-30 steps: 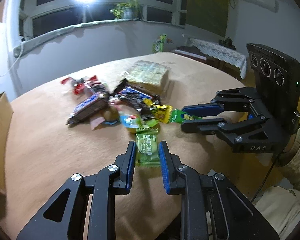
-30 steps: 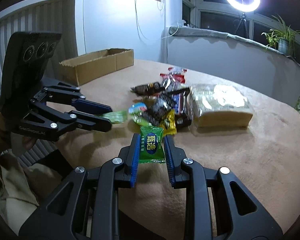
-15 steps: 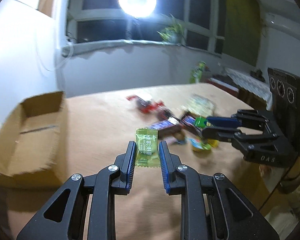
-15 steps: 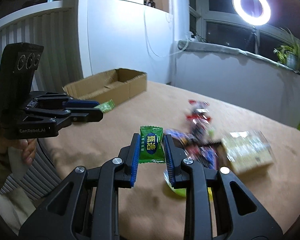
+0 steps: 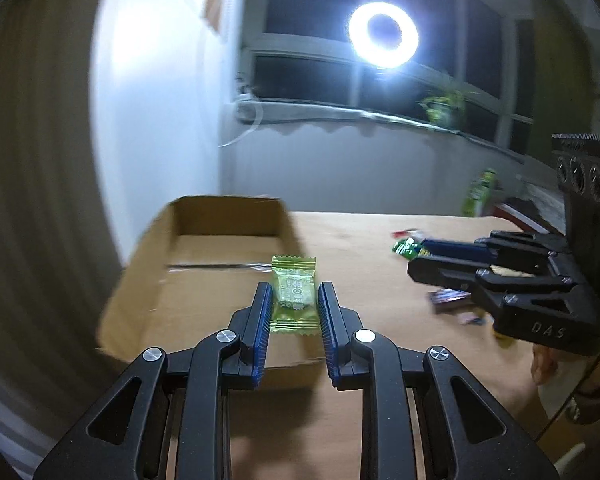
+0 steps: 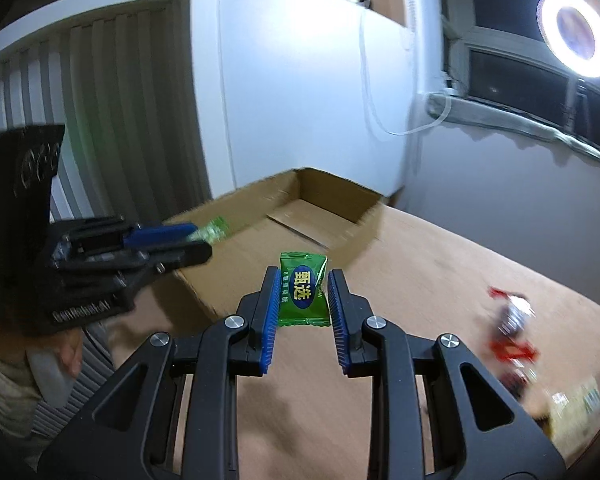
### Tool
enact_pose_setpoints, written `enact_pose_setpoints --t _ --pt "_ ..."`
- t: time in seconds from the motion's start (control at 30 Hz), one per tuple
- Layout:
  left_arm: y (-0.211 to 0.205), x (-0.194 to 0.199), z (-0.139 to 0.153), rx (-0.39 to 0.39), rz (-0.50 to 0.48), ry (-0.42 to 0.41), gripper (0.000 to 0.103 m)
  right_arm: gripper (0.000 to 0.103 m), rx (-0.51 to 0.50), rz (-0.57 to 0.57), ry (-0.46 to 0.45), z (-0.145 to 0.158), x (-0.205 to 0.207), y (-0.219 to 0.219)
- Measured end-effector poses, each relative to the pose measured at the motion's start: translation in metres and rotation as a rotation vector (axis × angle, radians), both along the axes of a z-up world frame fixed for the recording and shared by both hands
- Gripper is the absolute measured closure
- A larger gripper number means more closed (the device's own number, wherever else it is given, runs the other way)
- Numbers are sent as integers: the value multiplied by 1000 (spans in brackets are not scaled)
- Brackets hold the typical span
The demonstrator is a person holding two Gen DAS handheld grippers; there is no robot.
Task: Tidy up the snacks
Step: 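Carry both green packets to the cardboard box and open both tools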
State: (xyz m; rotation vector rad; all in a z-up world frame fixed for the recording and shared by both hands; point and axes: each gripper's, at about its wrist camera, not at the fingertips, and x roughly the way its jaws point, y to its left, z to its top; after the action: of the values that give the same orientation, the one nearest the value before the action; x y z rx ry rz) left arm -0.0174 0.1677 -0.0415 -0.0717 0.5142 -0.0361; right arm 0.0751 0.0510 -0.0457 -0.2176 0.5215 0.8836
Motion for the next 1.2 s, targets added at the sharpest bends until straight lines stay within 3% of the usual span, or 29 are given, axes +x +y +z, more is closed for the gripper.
enact_pose_setpoints --t 0.33,0.37,0.4,0.43,0.47,0.53,0.67,0.8,1.2 --pt "55 13 -12 -39 107 28 81 78 -35 98 1 -2 28 84" --pt "56 16 -13 -38 106 36 81 75 -53 104 5 -6 31 90" --pt "57 18 -14 -34 111 38 79 65 -78 101 -2 -11 35 97" --pt "59 19 -15 -30 123 41 71 58 -80 83 -17 -13 35 95" --pt "60 18 -17 -28 136 42 55 48 -73 66 -22 -14 35 92" --pt "60 15 -19 -22 159 37 37 45 -48 42 -9 -16 34 80" --pt "58 7 -19 -28 156 34 36 44 -40 -15 -15 -17 21 55" --pt "55 8 -15 -30 155 30 36 24 -22 -62 -66 -11 4 36" --pt "36 -3 -3 -23 128 28 32 15 3 -134 -77 -9 -31 -2"
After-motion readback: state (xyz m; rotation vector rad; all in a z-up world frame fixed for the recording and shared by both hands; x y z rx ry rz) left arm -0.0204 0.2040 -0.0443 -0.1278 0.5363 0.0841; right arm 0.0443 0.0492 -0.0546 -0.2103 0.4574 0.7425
